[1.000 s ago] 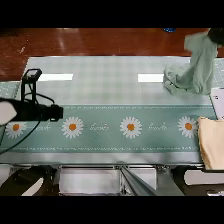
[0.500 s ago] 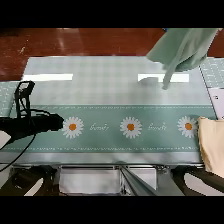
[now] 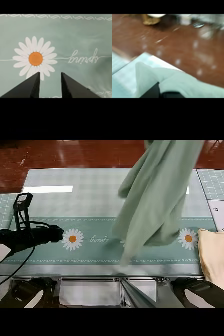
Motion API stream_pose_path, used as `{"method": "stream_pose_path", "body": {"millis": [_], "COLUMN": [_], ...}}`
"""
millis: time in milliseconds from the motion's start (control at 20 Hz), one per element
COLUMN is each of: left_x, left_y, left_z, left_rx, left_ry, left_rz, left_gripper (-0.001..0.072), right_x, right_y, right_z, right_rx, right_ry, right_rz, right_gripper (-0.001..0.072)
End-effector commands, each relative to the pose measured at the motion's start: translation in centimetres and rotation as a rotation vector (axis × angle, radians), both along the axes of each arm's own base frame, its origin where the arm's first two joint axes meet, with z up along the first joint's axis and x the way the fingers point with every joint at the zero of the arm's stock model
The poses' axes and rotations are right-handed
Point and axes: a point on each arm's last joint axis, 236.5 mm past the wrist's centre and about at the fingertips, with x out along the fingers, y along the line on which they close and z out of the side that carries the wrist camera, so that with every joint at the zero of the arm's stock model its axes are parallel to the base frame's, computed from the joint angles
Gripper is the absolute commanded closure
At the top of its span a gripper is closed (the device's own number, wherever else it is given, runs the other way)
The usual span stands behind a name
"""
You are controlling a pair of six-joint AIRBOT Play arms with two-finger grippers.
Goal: Fold the shirts.
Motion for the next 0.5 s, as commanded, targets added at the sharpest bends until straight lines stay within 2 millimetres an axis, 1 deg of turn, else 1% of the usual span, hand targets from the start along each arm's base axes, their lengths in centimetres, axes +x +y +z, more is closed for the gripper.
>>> {"method": "stream_pose_path", "body": {"millis": [0,50,100,150,200,250,300,350,450], "left_x": [0.4,0.3,0.3,0.3,0.2,0.2,0.2,0.2,0.2], "left_y": [1.1,1.4,1.5,1.5,1.5,1.5,1.5,1.5,1.5], "left_z": [0.0,-0.1,-0.2,-0.2,-0.2,-0.2,-0.2,-0.2,-0.2], "left_rx": [0.013,0.015,0.017,0.017,0.018,0.017,0.018,0.018,0.015], "left_ry": [-0.002,0.005,0.009,0.010,0.011,0.011,0.011,0.012,0.012], "left_rz": [0.048,0.056,0.062,0.062,0.062,0.062,0.062,0.062,0.062], "left_gripper": [0.0368,0.0368,0.0368,0.0368,0.0368,0.0368,0.0368,0.0368,0.0368], "right_x": [-3.2,-2.9,-1.9,-1.3,-1.2,-1.7,-3.1,-5.0,-8.1], "right_y": [5.9,6.4,5.9,5.9,6.2,7.1,8.4,9.9,12.5], "right_z": [-8.0,-11.9,-16.4,-20.0,-23.4,-26.5,-29.2,-31.9,-36.0], "right_rx": [-0.071,-0.152,-0.232,-0.270,-0.293,-0.270,-0.238,-0.210,-0.165], "right_ry": [0.211,0.264,0.337,0.397,0.439,0.512,0.583,0.655,0.774], "right_rz": [0.202,0.190,0.114,0.056,0.032,0.026,0.058,0.108,0.175], "right_gripper": [0.0691,0.0691,0.0691,0.0691,0.0691,0.0691,0.0692,0.0692,0.0691]}}
